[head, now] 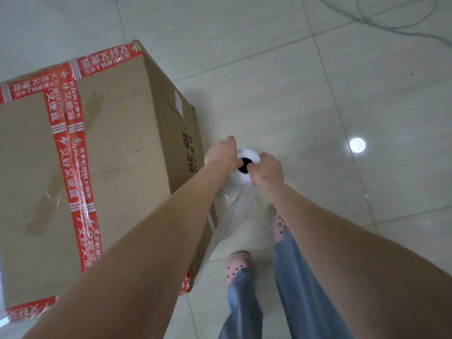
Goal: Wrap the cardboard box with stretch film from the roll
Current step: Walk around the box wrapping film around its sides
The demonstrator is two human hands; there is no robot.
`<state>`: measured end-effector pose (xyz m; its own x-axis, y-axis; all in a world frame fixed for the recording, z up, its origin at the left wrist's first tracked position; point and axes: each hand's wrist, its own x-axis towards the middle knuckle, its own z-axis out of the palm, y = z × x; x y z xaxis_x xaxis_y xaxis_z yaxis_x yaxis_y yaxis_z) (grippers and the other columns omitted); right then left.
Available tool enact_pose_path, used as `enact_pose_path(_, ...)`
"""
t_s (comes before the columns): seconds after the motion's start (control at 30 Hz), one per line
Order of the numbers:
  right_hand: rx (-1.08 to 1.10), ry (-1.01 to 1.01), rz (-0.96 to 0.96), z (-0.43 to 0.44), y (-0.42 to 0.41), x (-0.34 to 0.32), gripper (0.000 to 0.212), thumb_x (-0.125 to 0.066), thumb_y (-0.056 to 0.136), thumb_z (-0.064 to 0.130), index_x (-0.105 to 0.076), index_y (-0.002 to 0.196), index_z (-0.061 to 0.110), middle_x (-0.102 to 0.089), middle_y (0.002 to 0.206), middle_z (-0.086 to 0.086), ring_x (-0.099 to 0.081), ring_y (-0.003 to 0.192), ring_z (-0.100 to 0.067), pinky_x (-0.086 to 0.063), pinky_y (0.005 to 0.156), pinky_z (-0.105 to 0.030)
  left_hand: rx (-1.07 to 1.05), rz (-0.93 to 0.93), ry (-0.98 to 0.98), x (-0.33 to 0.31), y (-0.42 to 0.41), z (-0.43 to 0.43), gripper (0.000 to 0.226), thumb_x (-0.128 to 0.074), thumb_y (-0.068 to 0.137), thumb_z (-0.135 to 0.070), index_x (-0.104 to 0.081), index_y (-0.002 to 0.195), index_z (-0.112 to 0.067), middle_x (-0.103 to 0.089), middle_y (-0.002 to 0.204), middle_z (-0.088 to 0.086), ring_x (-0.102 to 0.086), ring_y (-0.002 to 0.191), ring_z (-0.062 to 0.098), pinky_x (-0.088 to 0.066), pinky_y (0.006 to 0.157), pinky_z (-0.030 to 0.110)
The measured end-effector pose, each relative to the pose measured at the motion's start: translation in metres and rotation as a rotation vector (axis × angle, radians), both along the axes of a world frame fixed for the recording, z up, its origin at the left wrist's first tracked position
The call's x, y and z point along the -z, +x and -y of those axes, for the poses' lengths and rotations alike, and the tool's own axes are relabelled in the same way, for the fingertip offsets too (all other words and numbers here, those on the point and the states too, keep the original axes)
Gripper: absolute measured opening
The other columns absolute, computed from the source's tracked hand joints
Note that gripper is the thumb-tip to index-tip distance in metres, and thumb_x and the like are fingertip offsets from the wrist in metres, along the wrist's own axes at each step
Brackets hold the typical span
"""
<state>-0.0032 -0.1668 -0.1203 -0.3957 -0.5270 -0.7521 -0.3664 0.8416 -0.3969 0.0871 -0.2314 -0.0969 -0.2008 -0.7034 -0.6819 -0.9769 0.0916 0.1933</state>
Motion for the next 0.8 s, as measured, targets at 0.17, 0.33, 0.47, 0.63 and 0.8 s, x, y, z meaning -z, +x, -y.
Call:
enact_pose_path(0.17,0.025,0.051,0.071,0.006,-0.007,0.003,0.034,-0.059,0.081,0.023,-0.056,0.111,0.007,-0.062,0.111,-0.014,-0.063,0.097,-0.033,-0.054,0.084,-0.043,0.043,0.097,0.072,0.008,-0.005,0.003,0.018,-0.062,0.086,-0.025,-0.053,0.085,-0.009,-0.053,0.078,0.005,-0.055,0.075,0.025,-0.042,0.06,0.029)
enact_pose_path(0.33,-0.058,0.066,0.078,0.032,0.001,0.004,0.042,-0.064,0.079,0.03,-0.047,0.112,0.012,-0.058,0.109,-0.008,-0.06,0.099,-0.029,-0.044,0.069,-0.031,0.318,0.153,-0.073,0.002,-0.003,0.027,0.009,-0.055,0.088,-0.015,-0.059,0.092,-0.009,-0.055,0.085,0.005,-0.055,0.076,0.025,-0.041,0.06,0.029)
enact_pose_path(0.47,-0.162,-0.021,0.07,0.058,0.011,0.006,0.03,-0.056,0.082,0.025,-0.049,0.111,0.016,-0.061,0.106,-0.008,-0.06,0.098,-0.029,-0.048,0.076,-0.035,0.494,0.133,-0.143,-0.003,-0.002,0.053,0.023,-0.049,0.086,-0.009,-0.064,0.102,-0.014,-0.059,0.102,0.005,-0.059,0.087,0.024,-0.04,0.06,0.03)
enact_pose_path(0.63,0.134,-0.069,0.14,0.087,0.008,0.01,0.029,-0.061,0.083,0.025,-0.045,0.102,0.01,-0.059,0.095,-0.008,-0.068,0.079,-0.032,-0.056,0.077,-0.044,0.319,-0.116,-0.178,0.0,-0.007,0.079,0.04,-0.049,0.086,-0.003,-0.058,0.122,-0.019,-0.057,0.118,0.004,-0.057,0.108,0.024,-0.048,0.079,0.034)
enact_pose_path(0.8,0.22,0.017,0.19,0.102,0.003,0.008,0.035,-0.063,0.082,0.022,-0.04,0.105,0.008,-0.052,0.092,-0.005,-0.066,0.063,-0.027,-0.057,0.076,-0.045,-0.241,-0.05,0.031,0.008,0.012,0.09,0.037,-0.064,0.084,-0.025,-0.054,0.116,-0.009,-0.058,0.108,0.01,-0.058,0.09,0.023,-0.051,0.072,0.033)
